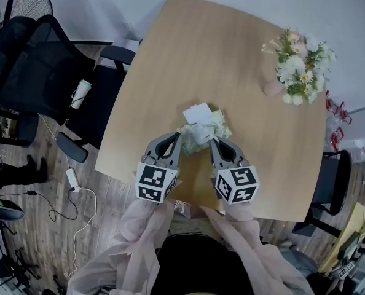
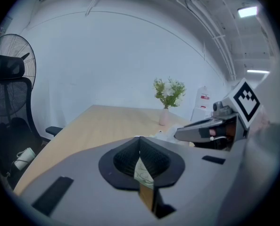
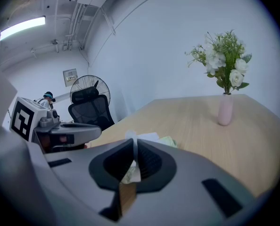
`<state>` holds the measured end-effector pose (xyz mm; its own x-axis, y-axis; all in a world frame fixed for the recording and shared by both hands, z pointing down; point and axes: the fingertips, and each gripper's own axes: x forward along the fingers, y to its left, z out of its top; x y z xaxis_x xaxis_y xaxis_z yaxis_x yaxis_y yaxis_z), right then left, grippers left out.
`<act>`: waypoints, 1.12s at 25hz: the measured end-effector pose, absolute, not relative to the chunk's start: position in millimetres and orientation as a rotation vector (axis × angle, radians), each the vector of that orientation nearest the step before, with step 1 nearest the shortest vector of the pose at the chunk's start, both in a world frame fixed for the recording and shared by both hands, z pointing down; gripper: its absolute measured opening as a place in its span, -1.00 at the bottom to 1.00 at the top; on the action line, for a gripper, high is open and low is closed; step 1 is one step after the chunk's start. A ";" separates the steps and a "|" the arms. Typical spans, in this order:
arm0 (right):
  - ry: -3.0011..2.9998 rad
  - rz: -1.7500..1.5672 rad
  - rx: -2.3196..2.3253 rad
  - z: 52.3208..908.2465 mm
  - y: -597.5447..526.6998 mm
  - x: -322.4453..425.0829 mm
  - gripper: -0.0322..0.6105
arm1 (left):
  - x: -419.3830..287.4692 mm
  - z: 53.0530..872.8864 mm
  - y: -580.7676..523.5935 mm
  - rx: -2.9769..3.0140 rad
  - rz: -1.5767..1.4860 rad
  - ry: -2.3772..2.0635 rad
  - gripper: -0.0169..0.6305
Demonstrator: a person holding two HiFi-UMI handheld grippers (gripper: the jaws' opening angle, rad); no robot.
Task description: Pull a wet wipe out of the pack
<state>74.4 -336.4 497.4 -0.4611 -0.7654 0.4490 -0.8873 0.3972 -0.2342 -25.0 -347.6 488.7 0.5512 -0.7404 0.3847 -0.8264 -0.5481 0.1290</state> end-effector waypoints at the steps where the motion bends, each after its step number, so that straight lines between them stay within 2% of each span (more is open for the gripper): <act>1: -2.389 0.649 1.455 496.8 -334.7 74.4 -0.85 | -25.0 487.8 -346.2 2.500 0.414 -1.295 -0.91; 28: -2.419 0.625 1.492 482.5 -288.8 65.5 -0.85 | -25.7 470.0 -302.8 2.561 0.402 -1.269 -0.91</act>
<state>65.5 -288.8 482.5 -0.4547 -0.7915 0.4084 -0.8903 0.3905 -0.2343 -25.7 -302.8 470.0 0.5816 -0.7323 0.3543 -0.8027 -0.5874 0.1035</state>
